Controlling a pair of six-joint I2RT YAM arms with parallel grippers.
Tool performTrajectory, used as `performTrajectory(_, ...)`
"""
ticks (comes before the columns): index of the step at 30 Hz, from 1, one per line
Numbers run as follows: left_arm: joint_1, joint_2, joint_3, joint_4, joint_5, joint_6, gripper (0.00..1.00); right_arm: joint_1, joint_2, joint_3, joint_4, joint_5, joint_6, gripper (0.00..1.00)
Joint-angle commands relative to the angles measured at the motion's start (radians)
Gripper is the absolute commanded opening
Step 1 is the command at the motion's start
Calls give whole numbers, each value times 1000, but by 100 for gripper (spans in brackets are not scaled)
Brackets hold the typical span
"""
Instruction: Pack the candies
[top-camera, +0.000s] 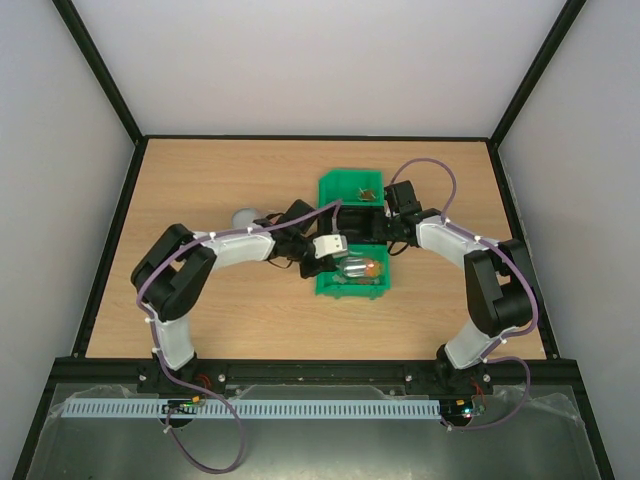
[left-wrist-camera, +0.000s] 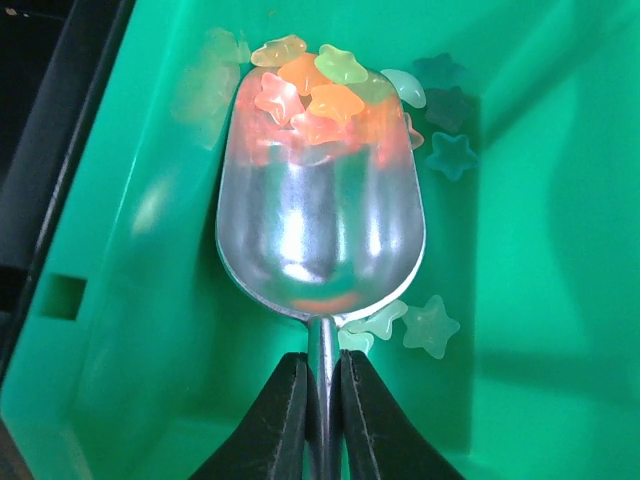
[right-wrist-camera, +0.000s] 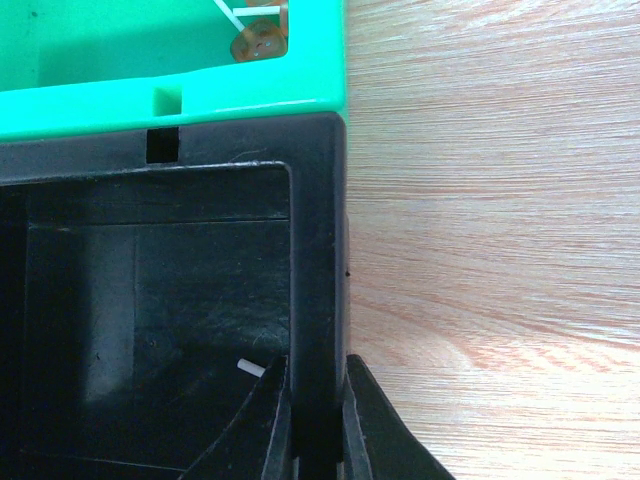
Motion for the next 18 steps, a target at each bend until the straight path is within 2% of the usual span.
performTrajectory(1,44,13,-88,131,129,-59,2,15,6,-7,-19,-66,-19,1)
performTrajectory(6,64,-46,-171,283,198,-88,2,11,0,-8,-17,-105,-50,1)
performTrajectory(18,89,-150,-270,363,265,-95,2,-18,-20,-28,-14,-134,-121,1)
